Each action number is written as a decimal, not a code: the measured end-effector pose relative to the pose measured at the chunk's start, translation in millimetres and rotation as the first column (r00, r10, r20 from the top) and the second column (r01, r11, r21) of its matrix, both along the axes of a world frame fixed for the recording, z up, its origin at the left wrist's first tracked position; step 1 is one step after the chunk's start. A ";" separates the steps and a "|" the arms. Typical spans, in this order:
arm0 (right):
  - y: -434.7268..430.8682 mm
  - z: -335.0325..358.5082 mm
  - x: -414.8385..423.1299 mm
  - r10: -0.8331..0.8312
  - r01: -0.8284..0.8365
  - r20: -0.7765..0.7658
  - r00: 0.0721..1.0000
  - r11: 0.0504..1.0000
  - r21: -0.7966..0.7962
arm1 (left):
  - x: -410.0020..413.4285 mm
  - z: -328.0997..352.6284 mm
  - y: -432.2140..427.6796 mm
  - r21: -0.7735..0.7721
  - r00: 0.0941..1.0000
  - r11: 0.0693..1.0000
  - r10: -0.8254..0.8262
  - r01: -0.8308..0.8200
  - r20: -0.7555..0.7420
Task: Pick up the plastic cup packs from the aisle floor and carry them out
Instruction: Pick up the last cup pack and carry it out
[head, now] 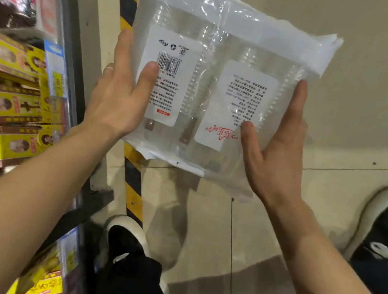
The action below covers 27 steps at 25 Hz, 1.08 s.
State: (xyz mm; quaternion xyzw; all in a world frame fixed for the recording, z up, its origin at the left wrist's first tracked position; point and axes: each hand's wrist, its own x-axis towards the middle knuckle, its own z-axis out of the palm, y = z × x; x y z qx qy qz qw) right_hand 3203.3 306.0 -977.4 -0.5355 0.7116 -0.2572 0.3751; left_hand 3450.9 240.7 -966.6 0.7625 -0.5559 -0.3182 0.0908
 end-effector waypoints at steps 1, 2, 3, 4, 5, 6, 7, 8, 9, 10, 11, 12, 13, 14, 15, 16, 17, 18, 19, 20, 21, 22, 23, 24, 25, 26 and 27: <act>-12.6 21.9 -11.9 -0.002 0.002 -0.005 1.000 1.000 -0.025 | -11.6 21.5 -7.2 -0.041 1.000 0.999 -0.004 0.004 -0.005; -25.2 44.7 -22.6 -0.008 0.007 -0.010 1.000 0.999 -0.048 | -22.7 43.7 -14.6 -0.090 1.000 0.996 -0.012 0.011 -0.006; -39.7 73.1 -33.7 -0.009 0.008 -0.014 1.000 0.997 -0.075 | -35.1 70.6 -23.4 -0.151 1.000 0.988 -0.020 0.019 -0.005; -53.7 103.2 -44.0 -0.011 0.010 -0.014 1.000 0.994 -0.104 | -47.2 98.8 -32.6 -0.211 1.000 0.977 -0.019 0.018 -0.003; -67.3 134.3 -54.3 -0.011 0.009 -0.016 1.000 0.990 -0.141 | -58.9 129.4 -42.4 -0.261 1.000 0.965 -0.001 0.001 -0.001; -81.0 166.5 -64.1 -0.011 0.005 -0.029 1.000 0.982 -0.188 | -69.3 161.6 -52.8 -0.306 1.000 0.952 0.017 -0.019 -0.008; -94.6 201.9 -72.5 -0.011 -0.002 -0.052 0.999 0.971 -0.239 | -79.1 196.1 -63.1 -0.354 1.000 0.935 0.018 -0.025 -0.021; -108.1 236.6 -80.7 -0.018 -0.002 -0.070 0.997 0.959 -0.284 | -87.9 231.5 -73.5 -0.396 0.999 0.918 0.007 -0.019 -0.031; -120.0 268.2 -87.5 -0.032 0.006 -0.077 0.996 0.948 -0.317 | -95.0 263.0 -83.0 -0.423 1.000 0.906 0.000 -0.012 -0.028; -131.2 298.9 -93.9 -0.054 0.024 -0.076 0.996 0.938 -0.345 | -100.8 293.5 -92.4 -0.446 1.000 0.895 0.002 -0.010 -0.018; -143.7 337.3 -101.0 -0.073 0.039 -0.076 0.994 0.926 -0.376 | -108.1 329.4 -104.4 -0.479 1.000 0.878 -0.004 -0.007 -0.022; -154.0 376.1 -107.7 -0.090 0.050 -0.079 0.993 0.910 -0.411 | -115.5 366.4 -114.4 -0.518 0.999 0.855 -0.022 0.002 -0.033; -163.1 415.8 -115.4 -0.104 0.056 -0.082 0.991 0.891 -0.451 | -122.8 405.2 -124.0 -0.560 0.998 0.828 -0.039 0.008 -0.044; -170.8 455.8 -123.6 -0.118 0.059 -0.087 0.989 0.866 -0.496 | -130.0 444.6 -133.1 -0.602 0.997 0.798 -0.054 0.012 -0.051; -176.8 494.8 -130.9 -0.133 0.062 -0.095 0.987 0.842 -0.536 | -136.3 482.9 -140.5 -0.636 0.996 0.772 -0.063 0.012 -0.057; -182.4 534.9 -138.3 -0.150 0.066 -0.100 0.984 0.815 -0.575 | -143.2 522.5 -147.7 -0.669 0.995 0.744 -0.072 0.008 -0.068; -186.4 569.9 -144.3 -0.166 0.072 -0.101 0.981 0.795 -0.603 | -149.9 558.1 -152.5 -0.694 0.994 0.720 -0.075 0.000 -0.078; -188.9 598.8 -149.5 -0.178 0.081 -0.094 0.980 0.776 -0.626 | -155.0 588.6 -155.7 -0.716 0.994 0.698 -0.073 -0.005 -0.078; -191.3 638.0 -155.4 -0.192 0.088 -0.087 0.977 0.747 -0.659 | -162.1 628.6 -159.2 -0.751 0.994 0.661 -0.080 -0.004 -0.076; -191.3 676.4 -160.4 -0.205 0.099 -0.076 0.976 0.723 -0.683 | -168.3 667.8 -160.5 -0.782 0.993 0.623 -0.091 0.000 -0.073; -190.0 714.0 -165.8 -0.215 0.112 -0.059 0.975 0.703 -0.702 | -174.3 707.5 -160.4 -0.808 0.992 0.589 -0.106 0.003 -0.074; -187.6 750.6 -171.6 -0.228 0.119 -0.055 0.972 0.681 -0.722 | -179.8 745.6 -159.7 -0.831 0.990 0.556 -0.125 0.013 -0.068; -184.7 785.7 -177.5 -0.245 0.124 -0.056 0.968 0.659 -0.741 | -185.3 782.4 -158.8 -0.845 0.988 0.534 -0.140 0.019 -0.066; -180.7 818.9 -183.0 -0.261 0.128 -0.056 0.964 0.635 -0.762 | -190.7 815.9 -157.5 -0.855 0.986 0.519 -0.150 0.021 -0.067; -175.9 850.0 -189.1 -0.275 0.126 -0.059 0.960 0.609 -0.783 | -196.9 847.2 -155.4 -0.863 0.985 0.504 -0.161 0.026 -0.064; -171.1 876.3 -194.7 -0.287 0.126 -0.059 0.956 0.587 -0.799 | -202.7 873.7 -153.0 -0.872 0.984 0.489 -0.170 0.031 -0.060; -165.3 898.6 -200.3 -0.301 0.128 -0.061 0.952 0.568 -0.813 | -208.6 896.3 -149.0 -0.882 0.982 0.470 -0.181 0.038 -0.055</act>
